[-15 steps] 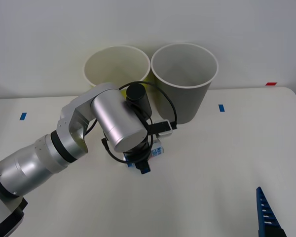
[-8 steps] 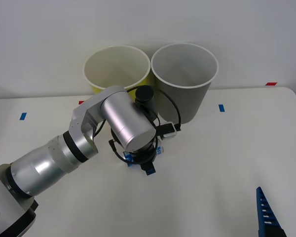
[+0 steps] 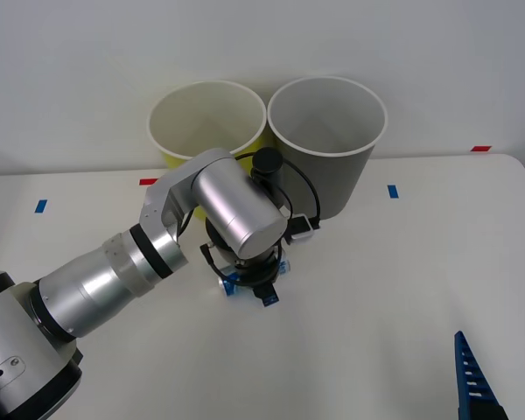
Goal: Put cans in the gray bin and PET bottles in the light green bin.
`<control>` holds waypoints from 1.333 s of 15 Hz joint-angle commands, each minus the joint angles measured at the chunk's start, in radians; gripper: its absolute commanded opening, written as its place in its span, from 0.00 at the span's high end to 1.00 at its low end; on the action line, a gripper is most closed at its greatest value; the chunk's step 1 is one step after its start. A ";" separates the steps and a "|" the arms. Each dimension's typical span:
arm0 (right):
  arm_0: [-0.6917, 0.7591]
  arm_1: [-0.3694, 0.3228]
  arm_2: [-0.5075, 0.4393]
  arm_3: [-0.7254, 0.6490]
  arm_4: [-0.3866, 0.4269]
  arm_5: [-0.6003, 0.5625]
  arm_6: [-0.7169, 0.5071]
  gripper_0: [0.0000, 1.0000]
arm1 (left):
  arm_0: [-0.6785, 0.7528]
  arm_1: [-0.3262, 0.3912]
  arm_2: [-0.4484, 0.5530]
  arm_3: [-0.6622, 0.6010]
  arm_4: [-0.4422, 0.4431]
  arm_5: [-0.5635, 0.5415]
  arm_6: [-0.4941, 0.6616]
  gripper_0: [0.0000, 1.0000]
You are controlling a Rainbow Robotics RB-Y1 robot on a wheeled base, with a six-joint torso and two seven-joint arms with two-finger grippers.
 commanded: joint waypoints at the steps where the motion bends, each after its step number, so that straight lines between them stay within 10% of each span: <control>1: 0.000 0.000 0.000 0.000 0.000 0.000 0.000 0.00 | 0.000 -0.005 0.000 0.002 0.000 0.000 0.016 0.00; 11: 0.000 0.000 0.000 0.000 0.000 0.000 0.000 0.00 | -0.003 -0.025 0.001 0.076 -0.013 -0.038 0.018 0.00; 12: 0.000 0.000 0.000 0.000 0.000 0.000 0.000 0.00 | -0.003 -0.025 0.001 0.076 -0.007 -0.038 0.019 0.34; 13: 0.000 0.000 0.000 0.000 0.000 0.000 0.000 0.00 | -0.003 -0.025 0.000 0.076 0.000 -0.038 0.019 0.97; 20: 0.000 0.000 0.000 0.000 0.000 0.000 0.000 0.00 | -0.002 -0.027 0.000 0.076 0.029 -0.037 0.021 1.00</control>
